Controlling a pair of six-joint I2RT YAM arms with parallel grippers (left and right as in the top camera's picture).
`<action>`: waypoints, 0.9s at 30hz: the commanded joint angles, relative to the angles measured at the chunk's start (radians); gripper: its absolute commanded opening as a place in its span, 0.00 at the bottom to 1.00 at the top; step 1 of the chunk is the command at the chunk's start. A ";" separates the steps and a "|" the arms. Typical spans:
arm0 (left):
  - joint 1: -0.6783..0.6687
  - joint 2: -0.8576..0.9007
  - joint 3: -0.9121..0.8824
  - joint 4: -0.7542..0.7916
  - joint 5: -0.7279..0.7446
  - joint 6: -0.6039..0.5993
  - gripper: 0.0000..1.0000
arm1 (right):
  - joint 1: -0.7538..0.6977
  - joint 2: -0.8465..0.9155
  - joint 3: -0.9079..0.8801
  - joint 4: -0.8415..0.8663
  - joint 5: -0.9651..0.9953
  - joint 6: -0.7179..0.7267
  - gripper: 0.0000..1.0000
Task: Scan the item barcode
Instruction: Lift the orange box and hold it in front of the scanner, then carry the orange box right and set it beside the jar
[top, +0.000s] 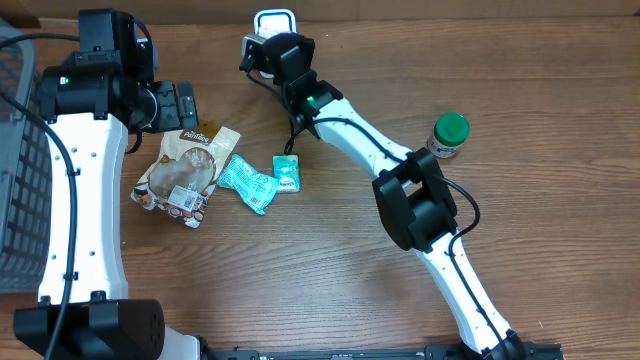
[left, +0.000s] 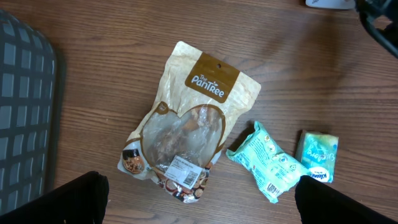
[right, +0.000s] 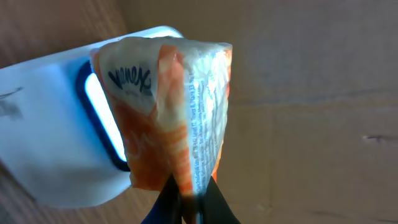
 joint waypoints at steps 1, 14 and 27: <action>0.001 -0.013 0.012 0.001 0.005 -0.010 1.00 | -0.008 -0.009 0.008 0.014 -0.008 -0.004 0.04; 0.001 -0.013 0.012 0.001 0.005 -0.010 1.00 | -0.008 -0.011 0.008 0.014 0.002 0.004 0.04; 0.001 -0.013 0.012 0.001 0.005 -0.010 0.99 | -0.039 -0.303 0.008 -0.156 -0.010 0.494 0.04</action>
